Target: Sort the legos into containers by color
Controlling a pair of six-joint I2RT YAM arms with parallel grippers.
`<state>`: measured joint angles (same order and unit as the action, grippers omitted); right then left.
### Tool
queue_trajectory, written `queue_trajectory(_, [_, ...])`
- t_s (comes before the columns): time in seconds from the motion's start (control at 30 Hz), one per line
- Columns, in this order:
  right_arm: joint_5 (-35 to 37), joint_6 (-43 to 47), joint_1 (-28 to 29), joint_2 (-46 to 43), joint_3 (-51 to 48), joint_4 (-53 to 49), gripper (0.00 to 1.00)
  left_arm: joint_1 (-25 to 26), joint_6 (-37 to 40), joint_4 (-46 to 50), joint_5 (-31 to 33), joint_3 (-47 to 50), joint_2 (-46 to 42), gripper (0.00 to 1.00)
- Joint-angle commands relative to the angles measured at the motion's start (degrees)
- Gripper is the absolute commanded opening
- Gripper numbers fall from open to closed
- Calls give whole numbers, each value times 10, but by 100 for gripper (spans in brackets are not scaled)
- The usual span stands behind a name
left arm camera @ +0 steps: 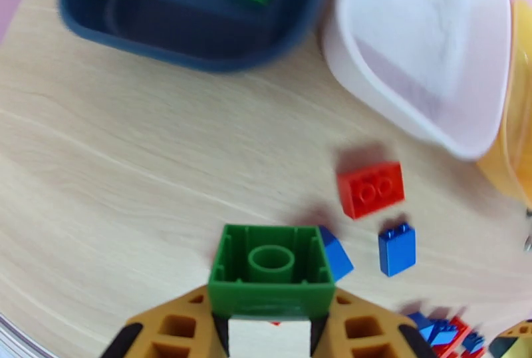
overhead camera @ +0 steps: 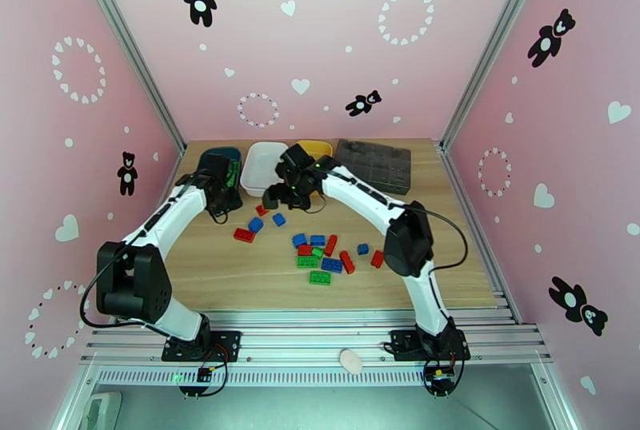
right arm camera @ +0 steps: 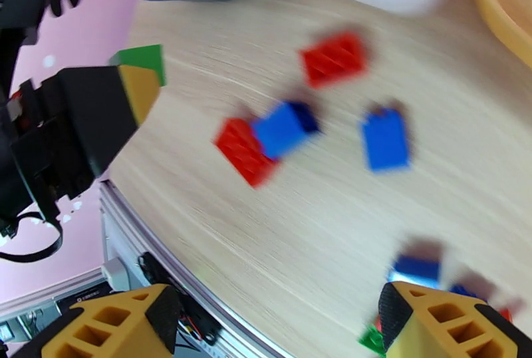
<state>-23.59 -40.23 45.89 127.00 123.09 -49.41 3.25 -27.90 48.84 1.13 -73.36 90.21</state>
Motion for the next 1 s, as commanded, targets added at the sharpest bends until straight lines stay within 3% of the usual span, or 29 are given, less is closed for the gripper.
queue_trajectory(0.0, [-19,8,2,30,54,-25,84,-36,-6,26,-12,-60,25,28])
queue_trajectory(0.17, [-8,15,0,32,65,-39,85,-71,-2,53,-15,-163,114,30])
queue_trajectory(0.27, [14,25,-4,25,62,-63,85,-81,0,65,-15,-225,167,39])
queue_trajectory(0.4, [44,34,-12,-1,32,-79,86,-83,3,88,-9,-291,226,65])
queue_trajectory(0.47, [57,36,-15,-24,-2,-75,86,-83,3,92,-10,-303,234,67])
queue_trajectory(0.73, [108,36,-18,-144,-193,-41,84,-56,1,79,-11,-216,146,68])
queue_trajectory(0.97, [147,48,-3,-235,-343,-34,82,51,-58,51,-21,-53,19,70])
